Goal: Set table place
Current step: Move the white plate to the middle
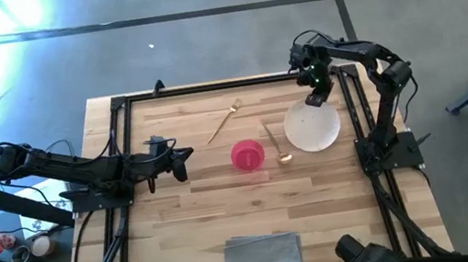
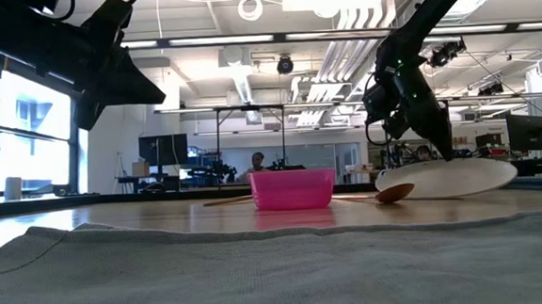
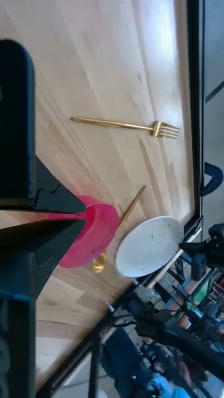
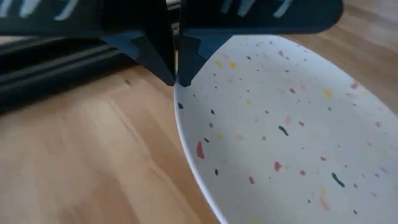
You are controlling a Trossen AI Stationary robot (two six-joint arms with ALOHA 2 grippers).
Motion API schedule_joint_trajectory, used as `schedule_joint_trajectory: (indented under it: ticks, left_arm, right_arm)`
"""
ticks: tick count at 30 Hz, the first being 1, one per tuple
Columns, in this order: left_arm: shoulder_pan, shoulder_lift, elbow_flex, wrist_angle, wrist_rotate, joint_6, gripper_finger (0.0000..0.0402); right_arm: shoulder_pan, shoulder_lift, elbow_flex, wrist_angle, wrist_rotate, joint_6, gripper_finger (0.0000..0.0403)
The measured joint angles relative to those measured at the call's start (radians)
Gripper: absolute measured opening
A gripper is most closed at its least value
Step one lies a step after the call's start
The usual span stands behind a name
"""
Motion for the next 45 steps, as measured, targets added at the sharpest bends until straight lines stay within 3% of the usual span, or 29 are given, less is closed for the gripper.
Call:
schedule_joint_trajectory:
  ticks: [2,5,10,17,24,26,32,38,45]
  left_arm:
    - [0.009,0.0,0.0,0.0,-0.015,-0.063,0.0014]
    - [0.071,0.015,0.001,0.007,0.013,-0.127,0.0005]
    - [0.262,0.121,0.11,-0.001,0.285,-0.06,0.0014]
    - [0.527,0.436,0.509,-0.086,0.595,0.242,0.0091]
    - [0.683,0.862,0.935,-0.166,1.043,0.314,0.0166]
    - [0.687,0.963,1.043,-0.168,1.118,0.333,0.018]
    - [0.674,1.172,1.28,-0.342,1.168,0.414,0.0204]
    - [0.666,1.259,1.301,-0.289,1.209,0.401,0.0207]
    - [0.641,1.335,1.302,-0.115,1.267,0.307,0.0207]
  right_arm:
    - [0.001,0.0,0.0,0.022,-0.076,0.007,0.0]
    - [0.005,0.0,0.0,0.054,-0.089,0.028,0.0]
    - [0.005,0.0,0.0,0.059,-0.087,0.03,0.0]
    - [0.004,0.0,0.0,0.075,-0.086,0.02,0.0]
    - [0.004,-0.001,0.0,0.122,-0.088,-0.003,0.0]
    - [0.004,-0.001,0.001,0.141,-0.095,-0.004,0.0]
    - [0.004,-0.066,0.002,0.209,-0.138,-0.004,0.0]
    - [-0.026,-0.154,0.004,0.238,-0.144,0.004,0.0]
    - [-0.026,-0.166,0.004,0.237,-0.145,0.004,0.0]
